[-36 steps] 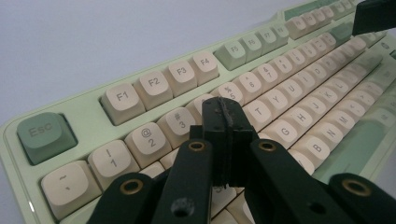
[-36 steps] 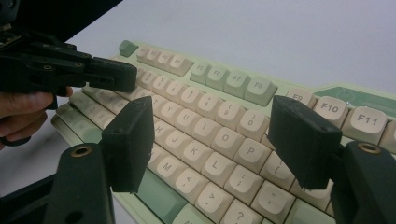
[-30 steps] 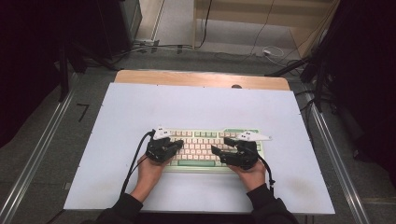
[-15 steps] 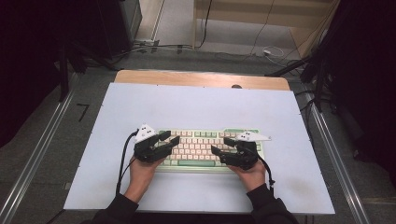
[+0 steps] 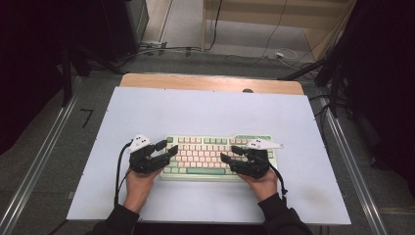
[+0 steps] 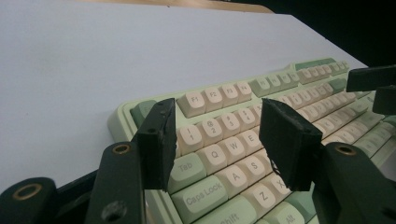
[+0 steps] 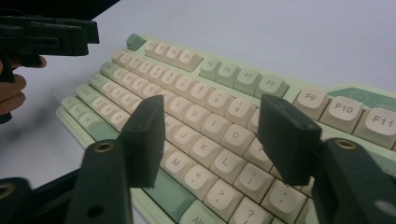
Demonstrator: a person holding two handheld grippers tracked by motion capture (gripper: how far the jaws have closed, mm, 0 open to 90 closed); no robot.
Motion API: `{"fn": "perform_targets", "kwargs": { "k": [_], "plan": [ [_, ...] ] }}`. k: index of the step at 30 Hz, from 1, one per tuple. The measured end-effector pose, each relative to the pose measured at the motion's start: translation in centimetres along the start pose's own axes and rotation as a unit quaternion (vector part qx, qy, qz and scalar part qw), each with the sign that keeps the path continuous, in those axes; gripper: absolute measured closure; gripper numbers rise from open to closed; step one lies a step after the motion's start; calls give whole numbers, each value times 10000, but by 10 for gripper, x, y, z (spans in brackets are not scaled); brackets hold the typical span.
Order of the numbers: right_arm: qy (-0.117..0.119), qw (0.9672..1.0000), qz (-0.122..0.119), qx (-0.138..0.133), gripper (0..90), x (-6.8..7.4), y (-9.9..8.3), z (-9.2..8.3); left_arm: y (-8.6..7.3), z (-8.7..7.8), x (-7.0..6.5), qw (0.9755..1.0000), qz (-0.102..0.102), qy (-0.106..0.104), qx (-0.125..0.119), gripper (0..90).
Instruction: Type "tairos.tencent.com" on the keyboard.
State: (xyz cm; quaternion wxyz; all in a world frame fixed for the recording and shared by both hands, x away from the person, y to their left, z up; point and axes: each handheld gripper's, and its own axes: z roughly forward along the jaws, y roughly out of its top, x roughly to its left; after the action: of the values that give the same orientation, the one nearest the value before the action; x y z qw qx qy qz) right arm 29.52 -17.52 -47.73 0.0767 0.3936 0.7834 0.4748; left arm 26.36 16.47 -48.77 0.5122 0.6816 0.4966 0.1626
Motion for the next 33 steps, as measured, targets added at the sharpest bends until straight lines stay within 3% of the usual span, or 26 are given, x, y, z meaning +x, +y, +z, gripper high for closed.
{"fn": "perform_targets", "kwargs": {
  "k": [3, 8, 14, 21, 33],
  "plan": [
    [26, 9999, -100, 107, 582, 2, -1, 2, -4, -2, 1, 10000, -18, 16, 29, 471],
    [104, 9984, -528, 194, 872, 12, -2, 5, -7, -4, -1, 10000, 36, 61, 46, 471],
    [272, 9967, -665, 382, 875, 22, -4, 17, -8, -2, -3, 9999, 89, 42, 67, 472],
    [240, 9952, -767, 566, 874, 27, -6, 28, -8, -1, -3, 9999, 103, 48, 75, 473],
    [238, 9943, -814, 652, 868, 32, -7, 36, -8, 0, -3, 9999, 79, 7, 91, 474]
  ]
}}
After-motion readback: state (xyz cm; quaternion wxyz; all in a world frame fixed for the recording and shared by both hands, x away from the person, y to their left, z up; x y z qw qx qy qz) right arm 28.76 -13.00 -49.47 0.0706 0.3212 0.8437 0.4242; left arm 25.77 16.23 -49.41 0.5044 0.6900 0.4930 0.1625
